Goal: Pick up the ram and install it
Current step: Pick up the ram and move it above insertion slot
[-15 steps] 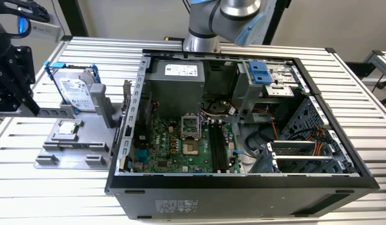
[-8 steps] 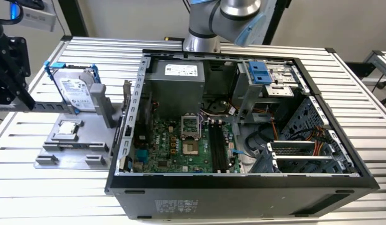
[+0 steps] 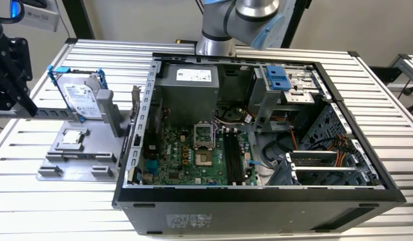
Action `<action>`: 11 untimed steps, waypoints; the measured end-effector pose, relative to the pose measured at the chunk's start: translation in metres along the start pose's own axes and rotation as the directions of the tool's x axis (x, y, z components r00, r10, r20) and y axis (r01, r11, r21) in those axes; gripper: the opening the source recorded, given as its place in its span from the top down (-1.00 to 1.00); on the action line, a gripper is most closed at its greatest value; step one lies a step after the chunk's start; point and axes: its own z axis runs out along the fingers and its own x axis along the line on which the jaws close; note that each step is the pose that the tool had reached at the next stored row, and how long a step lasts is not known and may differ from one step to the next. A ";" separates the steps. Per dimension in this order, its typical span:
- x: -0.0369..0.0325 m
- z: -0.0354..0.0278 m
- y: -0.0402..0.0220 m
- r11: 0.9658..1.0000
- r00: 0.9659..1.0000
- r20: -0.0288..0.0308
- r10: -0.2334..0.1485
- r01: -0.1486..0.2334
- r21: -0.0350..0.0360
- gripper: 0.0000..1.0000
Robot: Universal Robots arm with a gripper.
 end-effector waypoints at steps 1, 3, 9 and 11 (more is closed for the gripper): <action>0.0000 0.0001 -0.0009 1.000 1.000 0.000 0.000 0.000 0.000 1.00; -0.0001 0.0001 -0.0031 1.000 1.000 0.000 0.000 0.000 0.000 1.00; -0.0003 0.0001 -0.0104 1.000 1.000 0.000 0.000 0.000 0.000 1.00; -0.0003 0.0001 -0.0125 1.000 1.000 0.000 0.000 0.000 0.000 1.00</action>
